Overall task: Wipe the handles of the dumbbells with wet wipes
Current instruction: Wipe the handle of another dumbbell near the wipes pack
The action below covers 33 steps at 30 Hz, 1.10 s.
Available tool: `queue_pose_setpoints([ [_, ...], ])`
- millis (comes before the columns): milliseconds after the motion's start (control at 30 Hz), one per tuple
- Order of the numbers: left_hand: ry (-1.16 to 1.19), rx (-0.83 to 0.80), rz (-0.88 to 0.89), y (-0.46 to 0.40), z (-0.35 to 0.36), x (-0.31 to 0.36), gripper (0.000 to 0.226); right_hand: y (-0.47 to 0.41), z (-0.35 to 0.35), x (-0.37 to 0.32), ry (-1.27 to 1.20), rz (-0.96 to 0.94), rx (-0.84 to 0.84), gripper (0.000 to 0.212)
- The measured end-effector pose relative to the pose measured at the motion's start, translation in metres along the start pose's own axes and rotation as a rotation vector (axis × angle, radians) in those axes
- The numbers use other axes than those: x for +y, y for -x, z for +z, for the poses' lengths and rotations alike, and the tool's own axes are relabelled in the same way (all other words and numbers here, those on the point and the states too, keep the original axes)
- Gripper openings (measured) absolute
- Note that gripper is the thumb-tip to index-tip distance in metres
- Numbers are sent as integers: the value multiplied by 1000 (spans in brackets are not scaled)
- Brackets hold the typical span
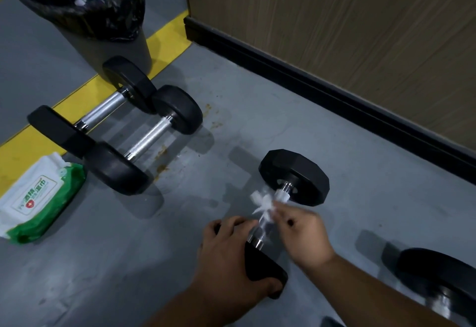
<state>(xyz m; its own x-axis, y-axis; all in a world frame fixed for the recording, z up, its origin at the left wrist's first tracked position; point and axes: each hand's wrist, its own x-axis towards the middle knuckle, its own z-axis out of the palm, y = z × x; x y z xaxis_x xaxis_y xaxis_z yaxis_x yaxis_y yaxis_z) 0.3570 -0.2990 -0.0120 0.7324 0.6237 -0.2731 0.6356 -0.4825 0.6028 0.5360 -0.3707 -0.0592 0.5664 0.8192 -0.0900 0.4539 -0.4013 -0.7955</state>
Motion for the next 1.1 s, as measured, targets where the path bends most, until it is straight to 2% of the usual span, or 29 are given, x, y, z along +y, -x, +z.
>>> queue_pose_setpoints([
  [100,30,31,15,-1,3,-2,104,13,2,1,143,-395,-146,23],
  [167,6,17,11,-1,2,-1,106,-8,0,-2,224,-483,-58,24],
  [233,-18,-4,-9,-1,0,1,107,-32,-3,-6,246,-318,154,12],
  [300,-19,-14,-21,0,-2,2,106,-39,-1,-6,177,-106,222,9],
  [367,-20,-30,-24,1,-4,4,105,-25,7,-5,154,-88,162,7],
  [467,-18,-32,-23,0,-3,4,106,-3,8,-8,113,-177,-34,7],
  [500,-17,-31,-25,0,-3,4,106,-5,5,-6,141,-205,-47,14],
  [567,-16,-21,-28,0,-2,3,106,-25,-2,1,166,-168,69,21],
  [667,-22,-28,-29,0,-2,3,105,-34,0,2,81,1,188,10],
  [733,-29,-25,-20,0,-1,3,104,-15,11,-2,59,-52,110,11],
  [800,-18,-8,-9,-1,0,4,101,7,11,-4,72,-159,-43,20],
  [867,-15,5,-10,-1,1,3,104,0,5,5,155,-212,3,18],
  [967,-32,7,-8,-2,3,1,108,-24,-8,2,48,48,182,7],
  [1033,-26,2,-1,-2,2,0,108,-20,-2,-4,-92,172,133,14],
  [1100,-18,-12,-4,-2,2,1,105,-2,6,-9,-140,150,-22,19],
])
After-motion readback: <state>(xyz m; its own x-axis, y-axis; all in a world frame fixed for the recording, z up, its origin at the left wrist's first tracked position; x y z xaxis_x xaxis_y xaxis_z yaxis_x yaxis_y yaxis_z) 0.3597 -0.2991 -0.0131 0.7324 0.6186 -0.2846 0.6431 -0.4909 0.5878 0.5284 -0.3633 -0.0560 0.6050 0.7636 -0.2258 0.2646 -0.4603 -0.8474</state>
